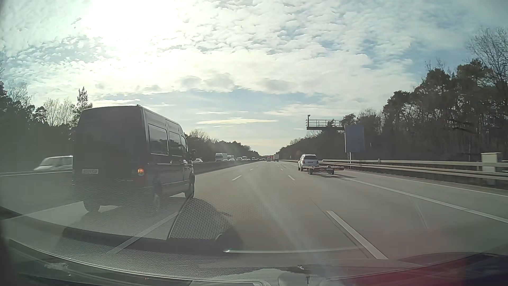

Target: Follow the waypoints while adhering to traffic rules and regulations

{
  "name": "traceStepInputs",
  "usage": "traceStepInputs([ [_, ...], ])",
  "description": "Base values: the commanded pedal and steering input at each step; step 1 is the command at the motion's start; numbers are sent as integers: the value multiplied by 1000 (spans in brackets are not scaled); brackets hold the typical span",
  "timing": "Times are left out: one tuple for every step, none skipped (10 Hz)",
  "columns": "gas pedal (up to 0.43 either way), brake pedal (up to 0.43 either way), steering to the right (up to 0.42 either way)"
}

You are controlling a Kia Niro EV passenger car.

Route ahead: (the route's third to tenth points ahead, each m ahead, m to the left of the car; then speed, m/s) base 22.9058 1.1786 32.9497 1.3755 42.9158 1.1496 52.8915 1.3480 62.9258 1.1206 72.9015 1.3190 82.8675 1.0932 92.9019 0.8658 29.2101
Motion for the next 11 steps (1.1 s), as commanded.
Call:
traceStepInputs([
  [268,0,-2],
  [280,0,-1],
  [280,0,-1],
  [287,0,-2],
  [287,0,-2],
  [287,0,-2],
  [287,0,-2],
  [287,0,-2],
  [287,0,-2],
  [287,0,-2],
  [287,0,-2],
])
